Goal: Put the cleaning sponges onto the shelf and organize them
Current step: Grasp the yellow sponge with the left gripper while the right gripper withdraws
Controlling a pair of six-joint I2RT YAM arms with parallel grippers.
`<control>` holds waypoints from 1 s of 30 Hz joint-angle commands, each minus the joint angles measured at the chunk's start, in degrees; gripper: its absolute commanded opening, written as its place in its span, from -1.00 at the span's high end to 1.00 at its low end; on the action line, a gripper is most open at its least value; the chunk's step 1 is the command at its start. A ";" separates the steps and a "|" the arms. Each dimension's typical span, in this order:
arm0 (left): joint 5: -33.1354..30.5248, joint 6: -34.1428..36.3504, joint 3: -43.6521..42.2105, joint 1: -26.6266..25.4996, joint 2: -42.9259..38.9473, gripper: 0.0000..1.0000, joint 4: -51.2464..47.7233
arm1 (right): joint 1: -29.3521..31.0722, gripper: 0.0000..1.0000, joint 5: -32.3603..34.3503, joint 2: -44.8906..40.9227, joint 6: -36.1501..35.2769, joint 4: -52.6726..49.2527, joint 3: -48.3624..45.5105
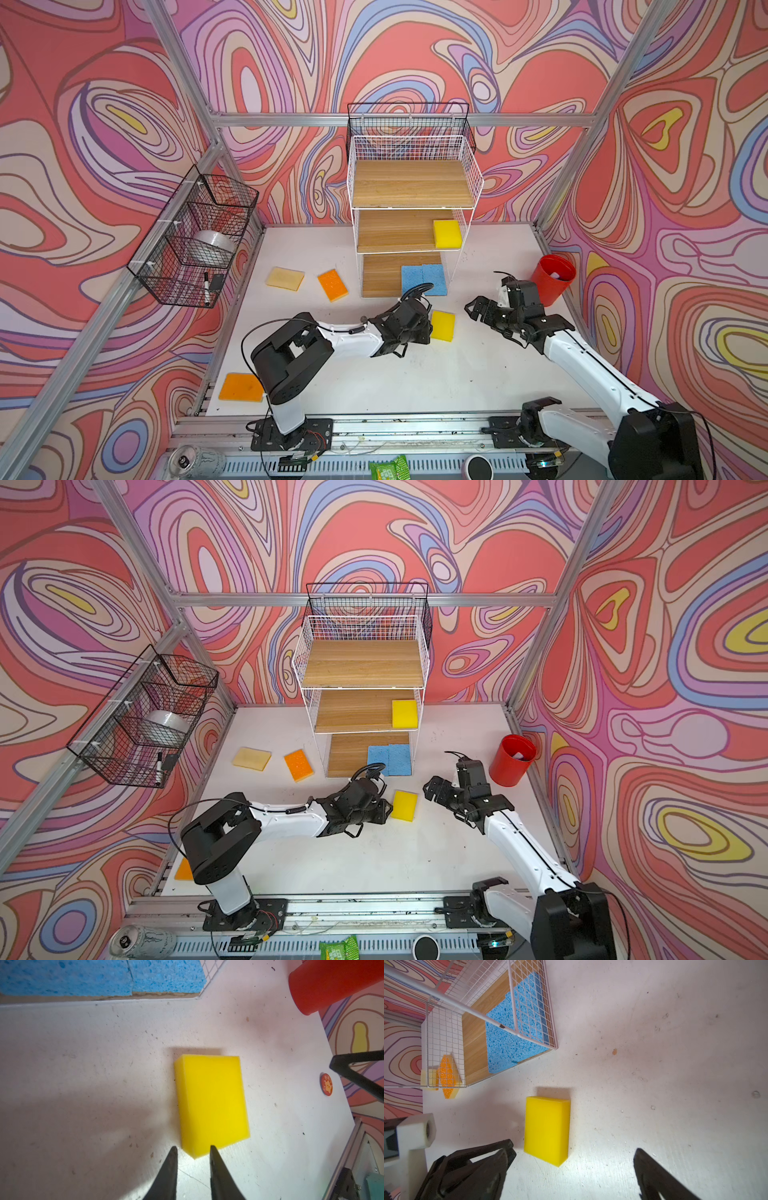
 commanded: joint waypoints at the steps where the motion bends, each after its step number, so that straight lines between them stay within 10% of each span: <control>1: -0.33 -3.22 2.19 -0.94 2.88 0.43 -0.29 | -0.37 -0.96 -3.16 1.70 -1.88 2.06 -0.02; 30: -6.17 -2.46 7.20 -2.50 -3.34 0.89 -10.91 | -0.55 -0.97 -2.59 -3.09 -1.83 3.40 -2.64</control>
